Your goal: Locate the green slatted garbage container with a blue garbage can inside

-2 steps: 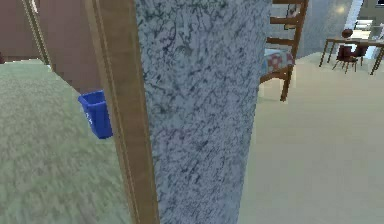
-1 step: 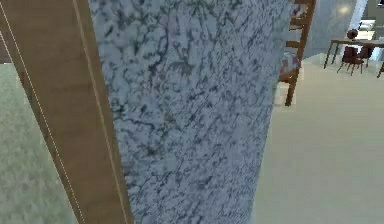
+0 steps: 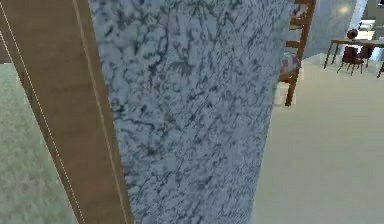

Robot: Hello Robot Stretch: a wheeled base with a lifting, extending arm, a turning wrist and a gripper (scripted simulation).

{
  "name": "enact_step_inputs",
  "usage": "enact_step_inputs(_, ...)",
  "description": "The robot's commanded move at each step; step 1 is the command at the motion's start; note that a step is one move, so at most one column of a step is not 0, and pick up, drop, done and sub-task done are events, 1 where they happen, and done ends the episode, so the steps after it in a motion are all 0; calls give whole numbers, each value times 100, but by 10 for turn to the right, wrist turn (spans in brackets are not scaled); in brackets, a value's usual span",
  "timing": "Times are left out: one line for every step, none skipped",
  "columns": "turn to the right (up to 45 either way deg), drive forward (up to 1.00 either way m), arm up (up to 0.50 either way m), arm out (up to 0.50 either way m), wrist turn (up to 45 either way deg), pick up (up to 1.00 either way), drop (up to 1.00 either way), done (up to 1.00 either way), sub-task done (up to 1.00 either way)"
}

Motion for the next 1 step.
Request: enact_step_inputs(450, 0, 0, 0, 0, 0, 0, 0, 0)
